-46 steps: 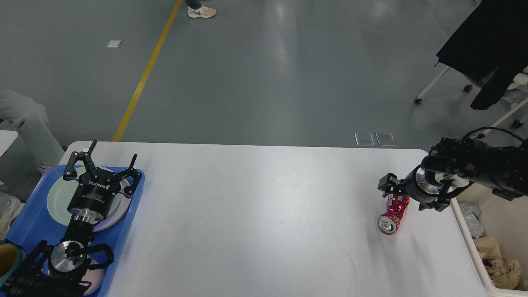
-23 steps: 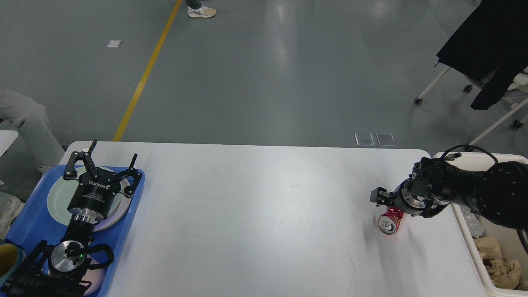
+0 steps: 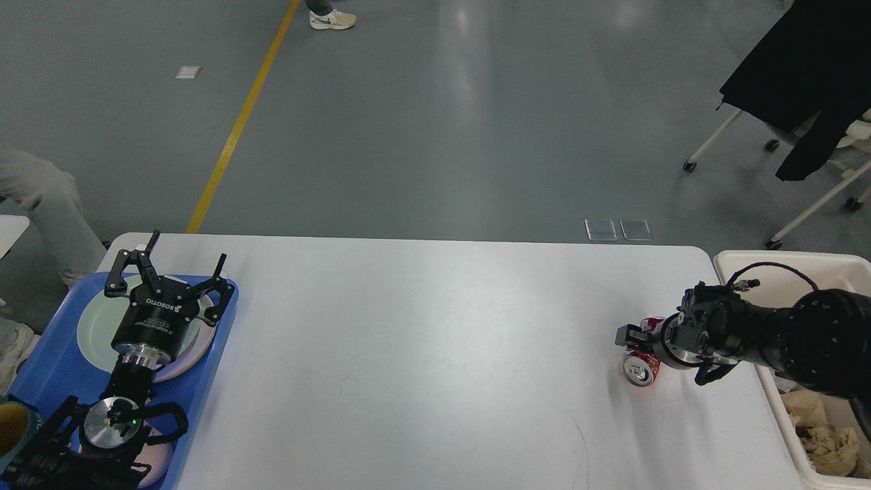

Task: Tidy desktop
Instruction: 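Grasp the red soda can with the right gripper, then lift the red can and carry it into the white bin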

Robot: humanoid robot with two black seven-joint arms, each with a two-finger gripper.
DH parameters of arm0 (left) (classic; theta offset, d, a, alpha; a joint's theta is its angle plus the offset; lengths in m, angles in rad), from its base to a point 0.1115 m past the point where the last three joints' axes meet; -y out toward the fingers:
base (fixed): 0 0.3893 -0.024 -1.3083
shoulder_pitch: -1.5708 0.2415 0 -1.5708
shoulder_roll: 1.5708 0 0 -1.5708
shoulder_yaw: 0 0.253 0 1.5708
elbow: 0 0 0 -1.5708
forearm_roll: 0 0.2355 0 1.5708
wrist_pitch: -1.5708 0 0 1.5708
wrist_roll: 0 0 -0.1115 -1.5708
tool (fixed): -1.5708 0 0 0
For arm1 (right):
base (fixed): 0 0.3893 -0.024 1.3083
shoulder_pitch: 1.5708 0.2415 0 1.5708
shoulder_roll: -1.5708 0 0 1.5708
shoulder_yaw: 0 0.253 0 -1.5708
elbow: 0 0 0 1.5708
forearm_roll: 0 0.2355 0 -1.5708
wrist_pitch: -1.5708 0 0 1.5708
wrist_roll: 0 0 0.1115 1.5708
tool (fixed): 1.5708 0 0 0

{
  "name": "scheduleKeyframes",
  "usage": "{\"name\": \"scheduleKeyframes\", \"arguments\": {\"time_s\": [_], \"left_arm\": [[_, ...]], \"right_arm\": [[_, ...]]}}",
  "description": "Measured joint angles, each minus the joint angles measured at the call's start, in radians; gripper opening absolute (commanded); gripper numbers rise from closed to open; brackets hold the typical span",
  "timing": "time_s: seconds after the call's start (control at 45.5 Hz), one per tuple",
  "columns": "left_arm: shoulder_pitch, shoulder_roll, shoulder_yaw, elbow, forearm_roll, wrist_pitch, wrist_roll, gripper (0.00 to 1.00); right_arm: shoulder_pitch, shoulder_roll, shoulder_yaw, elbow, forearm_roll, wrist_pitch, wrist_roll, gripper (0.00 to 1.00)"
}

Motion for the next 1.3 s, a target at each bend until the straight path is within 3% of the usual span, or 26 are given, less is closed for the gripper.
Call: {"name": "scheduleKeyframes", "arguments": {"time_s": [0.22, 0.483, 0.615, 0.9, 0.988, 1.295], "left_arm": [[0.0, 0.0, 0.0, 0.0, 0.0, 0.0, 0.0, 0.96], [0.0, 0.0, 0.0, 0.0, 0.0, 0.0, 0.0, 0.96], [0.0, 0.0, 0.0, 0.0, 0.0, 0.0, 0.0, 0.96], [0.0, 0.0, 0.0, 0.0, 0.0, 0.0, 0.0, 0.96], [0.0, 0.0, 0.0, 0.0, 0.0, 0.0, 0.0, 0.96], [0.0, 0.0, 0.0, 0.0, 0.0, 0.0, 0.0, 0.96]], "right_arm": [[-0.009, -0.001, 0.003, -0.009, 0.001, -0.017, 0.001, 0.71], [-0.015, 0.002, 0.006, 0.0, 0.001, -0.018, 0.004, 0.5], [-0.015, 0.002, 0.015, 0.004, 0.001, -0.018, 0.005, 0.3], [0.003, -0.008, 0.017, 0.008, 0.007, -0.018, 0.0, 0.11], [0.01, -0.008, 0.017, 0.015, 0.007, -0.014, -0.001, 0.01], [0.142, -0.067, 0.011, 0.18, 0.003, -0.002, -0.001, 0.0]]}}
